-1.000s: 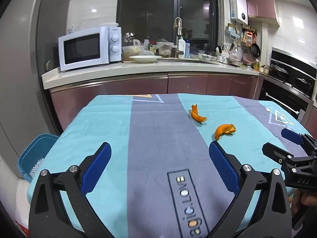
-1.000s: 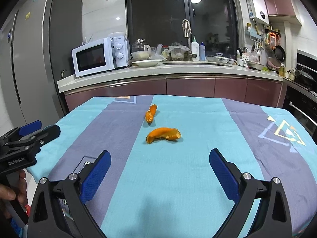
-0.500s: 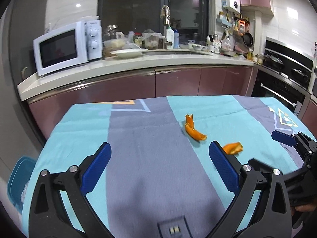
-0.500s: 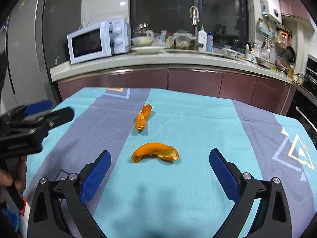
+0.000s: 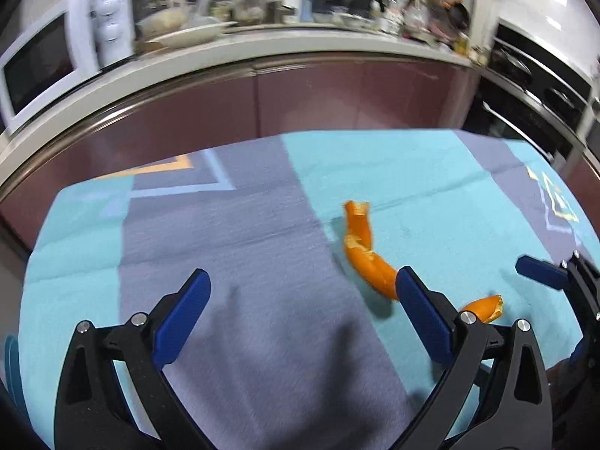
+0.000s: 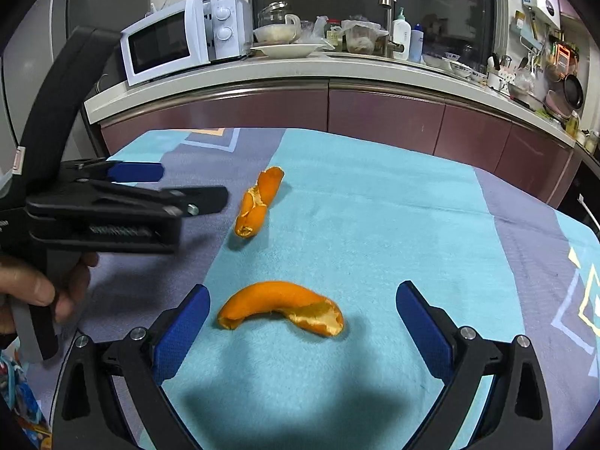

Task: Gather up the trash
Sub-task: 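Grasp one orange peel with the right tool while the left tool grasps the other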

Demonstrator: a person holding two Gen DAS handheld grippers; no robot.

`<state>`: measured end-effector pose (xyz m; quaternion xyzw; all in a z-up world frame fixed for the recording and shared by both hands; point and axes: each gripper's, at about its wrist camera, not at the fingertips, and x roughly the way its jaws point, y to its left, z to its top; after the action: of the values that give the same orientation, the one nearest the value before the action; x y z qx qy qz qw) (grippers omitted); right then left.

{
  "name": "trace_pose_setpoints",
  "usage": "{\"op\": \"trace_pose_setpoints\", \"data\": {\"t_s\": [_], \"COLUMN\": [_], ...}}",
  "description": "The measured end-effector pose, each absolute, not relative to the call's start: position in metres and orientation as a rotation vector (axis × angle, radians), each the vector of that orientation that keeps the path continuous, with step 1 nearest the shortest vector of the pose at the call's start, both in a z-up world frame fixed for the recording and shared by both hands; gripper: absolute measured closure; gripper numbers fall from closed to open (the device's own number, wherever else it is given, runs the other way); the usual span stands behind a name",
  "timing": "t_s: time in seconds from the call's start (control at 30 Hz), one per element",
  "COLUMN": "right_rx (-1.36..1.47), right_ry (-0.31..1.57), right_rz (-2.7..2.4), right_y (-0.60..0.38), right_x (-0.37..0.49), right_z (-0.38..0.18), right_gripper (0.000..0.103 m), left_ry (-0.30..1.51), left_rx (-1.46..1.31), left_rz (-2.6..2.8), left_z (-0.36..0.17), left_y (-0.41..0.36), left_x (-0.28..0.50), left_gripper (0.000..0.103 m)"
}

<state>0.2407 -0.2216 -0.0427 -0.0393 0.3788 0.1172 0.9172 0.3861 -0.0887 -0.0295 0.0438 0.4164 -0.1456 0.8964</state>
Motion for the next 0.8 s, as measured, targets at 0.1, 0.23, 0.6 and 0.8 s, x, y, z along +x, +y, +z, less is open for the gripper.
{"op": "trace_pose_setpoints", "data": {"t_s": [0.1,0.23,0.6,0.8], "right_rx": [-0.103,-0.116,-0.055,-0.04], "right_ry": [0.797,0.837,0.869,0.86], "right_rz": [0.247,0.272,0.326,0.35], "right_y": [-0.218,-0.213,-0.219,-0.22], "right_x": [0.246,0.249,0.253,0.252], "right_z": [-0.045,-0.051,-0.053,-0.051], "right_gripper": [0.007,0.016,0.048,0.068], "left_ry": [0.884,0.914,0.92,0.919], "left_rx": [0.115,0.131,0.114,0.095], "left_rz": [-0.323,-0.356,-0.402,-0.434], "left_z": [-0.038,-0.048,-0.056,-0.054], "left_y": [-0.1,-0.112,-0.131,-0.137], "left_x": [0.396,0.41,0.432,0.437], "left_gripper": [0.006,0.006,0.025,0.062]}}
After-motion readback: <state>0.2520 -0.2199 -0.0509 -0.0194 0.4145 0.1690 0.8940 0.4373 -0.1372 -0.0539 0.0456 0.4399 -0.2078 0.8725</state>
